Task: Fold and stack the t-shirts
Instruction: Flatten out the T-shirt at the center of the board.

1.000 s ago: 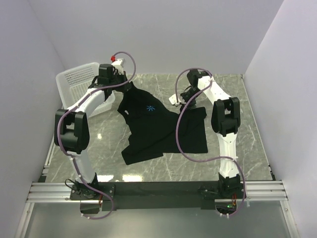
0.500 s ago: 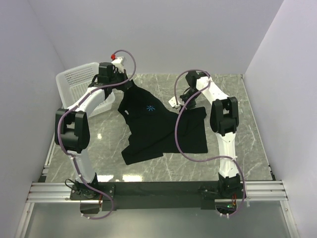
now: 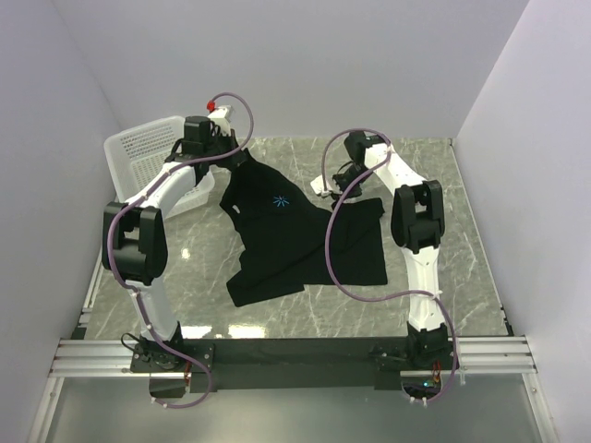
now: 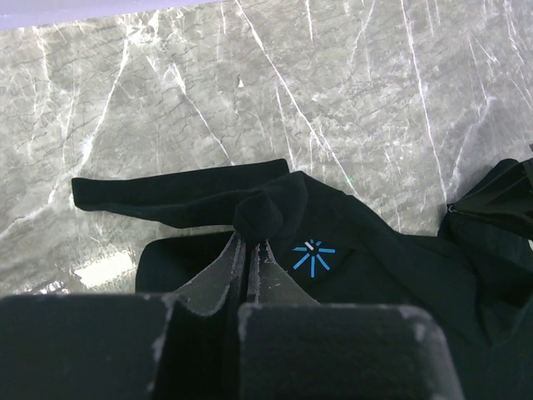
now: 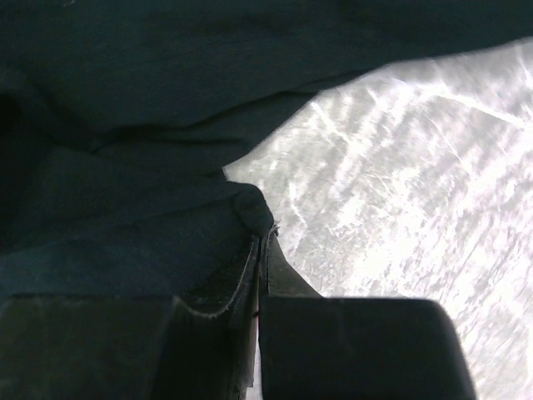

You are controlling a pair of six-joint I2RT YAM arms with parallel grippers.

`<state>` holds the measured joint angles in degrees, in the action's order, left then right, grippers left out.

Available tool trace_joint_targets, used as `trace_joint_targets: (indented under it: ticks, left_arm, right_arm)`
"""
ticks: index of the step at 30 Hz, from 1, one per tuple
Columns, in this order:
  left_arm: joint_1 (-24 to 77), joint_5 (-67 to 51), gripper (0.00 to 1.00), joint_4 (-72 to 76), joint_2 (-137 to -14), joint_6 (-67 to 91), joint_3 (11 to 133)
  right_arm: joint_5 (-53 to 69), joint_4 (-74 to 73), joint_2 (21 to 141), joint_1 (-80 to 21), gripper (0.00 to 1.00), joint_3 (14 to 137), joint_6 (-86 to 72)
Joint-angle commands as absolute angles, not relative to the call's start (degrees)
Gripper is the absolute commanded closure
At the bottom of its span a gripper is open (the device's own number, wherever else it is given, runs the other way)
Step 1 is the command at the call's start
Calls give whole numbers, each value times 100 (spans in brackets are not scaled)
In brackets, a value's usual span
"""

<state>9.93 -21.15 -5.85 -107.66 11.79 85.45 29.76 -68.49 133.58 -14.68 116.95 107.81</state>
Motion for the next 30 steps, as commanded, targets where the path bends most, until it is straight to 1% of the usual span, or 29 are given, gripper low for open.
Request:
trace_joint_targets:
  ticks: [1,4,5,7,8,9,11,14,17,23,25,30]
  left_arm:
    - [993,-2232,99,-413,-10714,1248,8754]
    - [993,-2232,99,-387,-10688,1248,8754]
    - [993,-2224,99,-369,-10688,1248,8754]
    - [993,-2224,99,-369,-10705,1248,8789]
    - [993,-2215,99,-369,-10731,1248,8824]
    - [993,-2215,99,-360,-10749,1248,8842]
    - [993,-2215,99,-352,-10801,1248,8886]
    - [993,-2180,100,-343,-10854,1239,9000]
    - [993,-2153,100,-343,-10907,1213,9096]
    - [993,-2083,99,-343,-11100,1222,9325]
    - [993,-2057,100,-343,-11153,1248,9378]
    - [993,-1890,99,-316,-11338,1301,9501]
  right_arm:
    - [3330,-6217,12912,-1354,100,11576,10074]
    - [3498,-5532,12403,-1152,100,11181,9099]
    - [3507,-5302,12036,-1108,100,10988,8844]
    - [3524,-4584,11595,-915,100,10233,8229]
    - [3524,-4301,11149,-836,100,9691,7992]
    - [3490,-4019,10927,-757,100,9433,7485]
    - [3446,-3351,10375,-511,100,8819,7008]
    - [3200,-2647,9811,-186,100,8247,5683]
    - [2849,-2190,9432,156,100,7903,4803]
    - [1996,-1477,9044,632,100,7489,3439]
    - [1559,-1214,9000,703,100,7445,3157]
    - [924,-976,9000,975,100,7488,2602]
